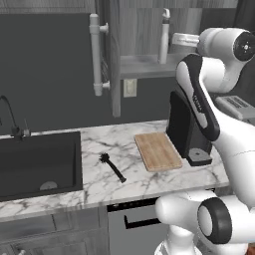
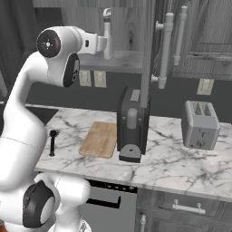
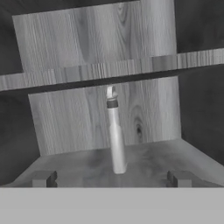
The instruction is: Grab the spray bottle from the cabinet, then place it next to the cutting board for sanitizing. Then grab the dish brush from the countertop next to the sink and place it next to the cutting board.
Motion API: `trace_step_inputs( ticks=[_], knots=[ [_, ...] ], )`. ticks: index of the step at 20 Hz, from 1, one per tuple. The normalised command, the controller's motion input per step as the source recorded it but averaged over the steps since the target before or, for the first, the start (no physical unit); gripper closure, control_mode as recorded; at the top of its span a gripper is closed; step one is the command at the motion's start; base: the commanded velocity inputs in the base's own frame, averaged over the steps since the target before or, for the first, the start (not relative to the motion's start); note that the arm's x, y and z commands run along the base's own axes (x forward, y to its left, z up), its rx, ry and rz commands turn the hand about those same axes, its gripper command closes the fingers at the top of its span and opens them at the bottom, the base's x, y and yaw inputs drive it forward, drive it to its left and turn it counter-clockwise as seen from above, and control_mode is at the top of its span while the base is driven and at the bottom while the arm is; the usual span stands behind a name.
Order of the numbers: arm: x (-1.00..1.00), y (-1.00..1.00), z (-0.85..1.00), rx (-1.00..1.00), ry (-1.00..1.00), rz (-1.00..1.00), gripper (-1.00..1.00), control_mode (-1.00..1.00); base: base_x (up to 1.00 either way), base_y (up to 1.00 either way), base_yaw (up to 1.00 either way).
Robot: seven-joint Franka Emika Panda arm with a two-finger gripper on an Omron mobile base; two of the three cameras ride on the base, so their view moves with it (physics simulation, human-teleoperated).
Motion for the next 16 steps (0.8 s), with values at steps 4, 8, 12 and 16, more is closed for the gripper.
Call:
trace_step_inputs(
  ticks=[4,8,12,16],
  knots=[
    [0.33,0.00,-0.06,0.00,0.00,0.00,-1.00,-1.00,0.00,0.00,0.00],
    [0.28,0.00,-0.08,0.00,0.00,0.00,-1.00,-1.00,0.00,0.00,0.00],
    [0.29,0.00,-0.10,0.00,0.00,0.00,-1.00,-1.00,0.00,0.00,0.00],
    [0.38,0.00,-0.14,0.00,0.00,0.00,-1.00,-1.00,0.00,0.00,0.00]
  ],
)
